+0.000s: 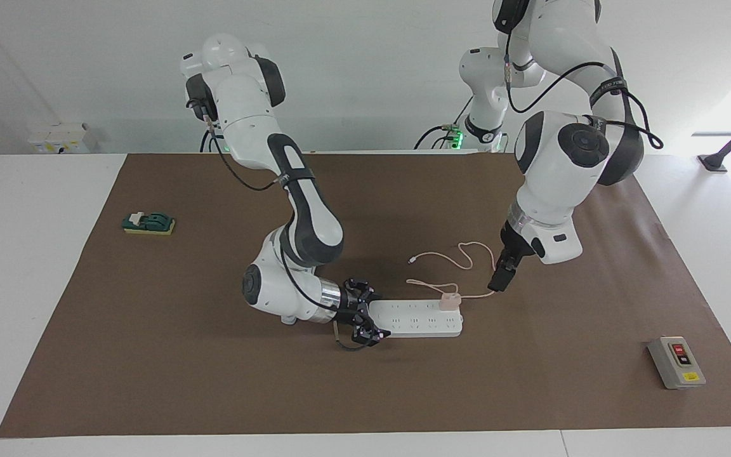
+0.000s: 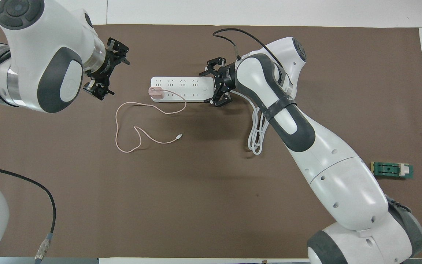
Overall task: Unplug charger and place it aside
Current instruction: 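Hold the strip with the right gripper while the left gripper reaches the charger, then grasp the pink charger with the left gripper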
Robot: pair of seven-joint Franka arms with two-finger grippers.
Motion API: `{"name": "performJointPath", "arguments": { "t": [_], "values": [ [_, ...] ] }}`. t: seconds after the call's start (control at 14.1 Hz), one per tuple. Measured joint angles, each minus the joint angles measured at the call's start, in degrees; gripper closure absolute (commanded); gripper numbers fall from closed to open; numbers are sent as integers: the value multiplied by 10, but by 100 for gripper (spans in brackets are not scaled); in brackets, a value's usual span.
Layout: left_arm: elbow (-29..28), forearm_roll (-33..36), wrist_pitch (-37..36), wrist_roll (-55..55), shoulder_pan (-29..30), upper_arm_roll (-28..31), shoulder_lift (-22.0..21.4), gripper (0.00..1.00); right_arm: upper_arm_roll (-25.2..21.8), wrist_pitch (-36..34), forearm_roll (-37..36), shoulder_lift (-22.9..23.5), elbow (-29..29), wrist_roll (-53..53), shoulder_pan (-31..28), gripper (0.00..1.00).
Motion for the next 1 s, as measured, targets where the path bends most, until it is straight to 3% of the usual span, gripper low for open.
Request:
{"name": "performJointPath", "arguments": {
  "t": [0.36, 1.0],
  "values": [
    [-1, 88, 58, -267, -40, -1, 69, 0, 0, 5, 0, 1, 0, -20, 4, 0],
    [2, 57, 74, -334, -57, -4, 111, 0, -3, 3, 0, 0, -4, -50, 3, 3]
  ]
}}
